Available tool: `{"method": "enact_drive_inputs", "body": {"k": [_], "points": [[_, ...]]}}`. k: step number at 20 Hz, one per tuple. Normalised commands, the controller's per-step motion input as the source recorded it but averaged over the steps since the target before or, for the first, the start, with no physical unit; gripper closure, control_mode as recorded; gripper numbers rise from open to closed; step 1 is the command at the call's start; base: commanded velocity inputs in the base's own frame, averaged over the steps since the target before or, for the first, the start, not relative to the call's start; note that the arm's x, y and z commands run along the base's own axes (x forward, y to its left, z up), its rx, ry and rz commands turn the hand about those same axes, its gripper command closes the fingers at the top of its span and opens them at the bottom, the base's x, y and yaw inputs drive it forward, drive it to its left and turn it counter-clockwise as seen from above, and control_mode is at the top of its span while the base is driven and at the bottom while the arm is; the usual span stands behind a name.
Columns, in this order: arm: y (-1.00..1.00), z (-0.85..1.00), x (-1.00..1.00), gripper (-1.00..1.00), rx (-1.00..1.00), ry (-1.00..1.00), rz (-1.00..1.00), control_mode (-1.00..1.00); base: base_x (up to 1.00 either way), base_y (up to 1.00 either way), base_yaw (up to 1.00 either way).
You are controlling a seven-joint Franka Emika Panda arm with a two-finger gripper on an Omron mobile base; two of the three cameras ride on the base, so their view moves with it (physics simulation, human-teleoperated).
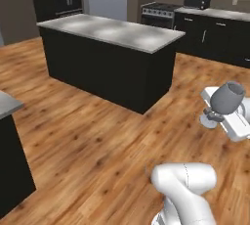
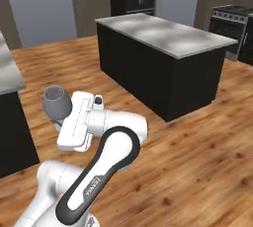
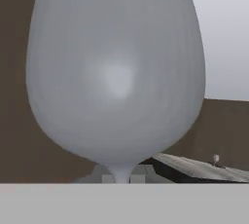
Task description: Retrieve the wine glasses from the counter and place one next to each plate.
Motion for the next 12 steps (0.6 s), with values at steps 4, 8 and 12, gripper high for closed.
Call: {"method": "enact_drive_inputs", "body": {"k": [4, 8, 12], "points": [[0.0, 0.0, 0.0, 1.0, 0.0, 0.0, 0.0, 1.0, -0.94, 0.85, -0.63], [0.0, 0.0, 0.0, 1.0, 0.0, 0.0, 0.0, 1.0, -0.93, 0.9, -0.61], [0.0, 0.0, 0.0, 1.0, 0.0, 0.0, 0.0, 1.0, -1.0, 1.0, -0.53]]}}
